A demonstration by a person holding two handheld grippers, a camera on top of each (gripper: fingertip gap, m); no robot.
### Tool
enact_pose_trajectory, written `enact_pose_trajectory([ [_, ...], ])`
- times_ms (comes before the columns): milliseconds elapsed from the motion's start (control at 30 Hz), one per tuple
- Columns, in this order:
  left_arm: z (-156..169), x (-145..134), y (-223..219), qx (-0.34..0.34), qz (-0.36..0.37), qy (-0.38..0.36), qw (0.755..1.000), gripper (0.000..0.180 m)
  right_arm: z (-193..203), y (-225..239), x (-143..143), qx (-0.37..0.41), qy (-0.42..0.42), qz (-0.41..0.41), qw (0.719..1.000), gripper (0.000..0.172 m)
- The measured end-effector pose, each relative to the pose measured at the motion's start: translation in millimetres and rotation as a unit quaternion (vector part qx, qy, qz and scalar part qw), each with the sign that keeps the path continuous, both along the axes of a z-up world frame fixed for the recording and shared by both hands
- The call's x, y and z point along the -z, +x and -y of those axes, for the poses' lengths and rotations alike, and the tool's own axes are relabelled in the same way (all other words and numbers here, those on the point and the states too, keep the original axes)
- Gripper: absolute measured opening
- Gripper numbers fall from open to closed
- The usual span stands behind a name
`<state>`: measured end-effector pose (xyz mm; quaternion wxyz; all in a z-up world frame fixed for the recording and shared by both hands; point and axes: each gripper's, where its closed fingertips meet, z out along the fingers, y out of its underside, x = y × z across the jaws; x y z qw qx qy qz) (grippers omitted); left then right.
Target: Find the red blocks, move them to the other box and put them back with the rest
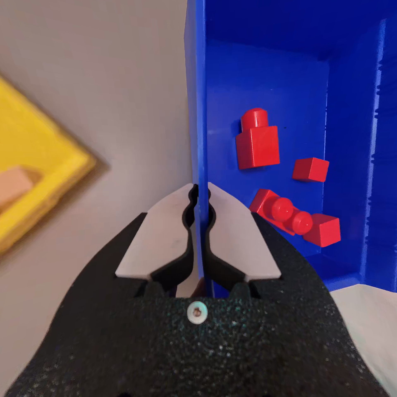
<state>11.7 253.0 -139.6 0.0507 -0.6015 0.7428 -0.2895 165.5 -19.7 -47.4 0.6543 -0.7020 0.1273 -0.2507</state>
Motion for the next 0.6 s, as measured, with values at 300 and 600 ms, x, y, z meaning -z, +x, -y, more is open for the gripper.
enact_pose_trajectory([
  [300,-100,18,-155,-0.124,-0.020,0.010,0.992,0.004,-214,-36,16,-0.172,-0.003,-0.119,0.978,0.095],
  [600,-182,23,-241,-0.269,-0.015,0.058,0.961,0.005,-375,-12,74,-0.112,-0.078,-0.222,0.965,0.104],
])
